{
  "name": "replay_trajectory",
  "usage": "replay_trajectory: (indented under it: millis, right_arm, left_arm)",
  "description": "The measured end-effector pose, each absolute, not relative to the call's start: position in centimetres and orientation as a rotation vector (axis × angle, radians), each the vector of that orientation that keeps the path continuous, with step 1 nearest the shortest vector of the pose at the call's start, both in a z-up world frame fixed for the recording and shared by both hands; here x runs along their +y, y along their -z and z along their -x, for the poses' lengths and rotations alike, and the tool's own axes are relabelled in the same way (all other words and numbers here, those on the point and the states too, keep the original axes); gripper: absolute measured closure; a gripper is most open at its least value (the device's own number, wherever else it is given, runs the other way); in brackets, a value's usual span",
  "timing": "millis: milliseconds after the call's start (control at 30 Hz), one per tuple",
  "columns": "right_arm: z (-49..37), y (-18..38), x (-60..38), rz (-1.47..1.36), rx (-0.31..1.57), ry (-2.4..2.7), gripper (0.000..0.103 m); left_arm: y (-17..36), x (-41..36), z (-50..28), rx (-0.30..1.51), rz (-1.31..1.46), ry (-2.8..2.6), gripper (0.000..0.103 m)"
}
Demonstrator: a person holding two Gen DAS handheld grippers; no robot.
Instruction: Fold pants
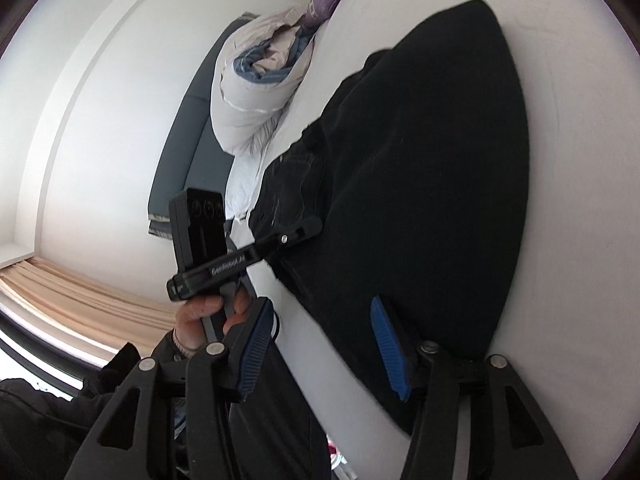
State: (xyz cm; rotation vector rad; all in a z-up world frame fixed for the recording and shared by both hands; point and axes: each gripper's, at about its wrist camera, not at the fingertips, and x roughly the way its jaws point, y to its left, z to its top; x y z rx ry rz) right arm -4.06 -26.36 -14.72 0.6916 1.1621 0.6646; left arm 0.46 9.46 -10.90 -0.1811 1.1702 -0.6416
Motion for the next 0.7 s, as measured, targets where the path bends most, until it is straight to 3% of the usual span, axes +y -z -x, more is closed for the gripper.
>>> replay_trajectory:
  millis: [133,267,300,333,400,500,700]
  right_arm:
    - [5.5,13.6,-23.7,-0.565,1.248,-0.726,0.047]
    - [4.0,11.4,-23.2,-0.607,1.142,-0.759,0.046]
    - [3.1,10.9,-23.4,-0.631,1.116,-0.751,0.045]
    - [2.2,10.6,-23.5,-0.657,1.098,-0.745,0.045]
    - [0.8,10.2,-24.0,-0.695,1.064,-0.733,0.044]
    - [-1.4,10.8,-24.1,-0.797,1.046,-0.736,0.039]
    - [-4.2,14.6,-23.9,-0.982,1.067,-0.703,0.038]
  left_arm:
    - [10.7,10.3,0.9,1.114,0.271,0.569,0.088]
    - [8.8,17.0,3.2,0.979,0.457,0.43,0.087]
    - [8.7,19.0,3.6,0.952,0.504,0.375,0.081]
    - [8.8,20.9,3.8,0.936,0.539,0.33,0.073]
    - [9.2,25.0,4.2,0.892,0.641,0.233,0.011]
    - [10.0,30.9,5.2,0.788,0.845,0.14,0.007]
    - [13.4,35.5,3.6,0.798,1.078,0.112,0.007]
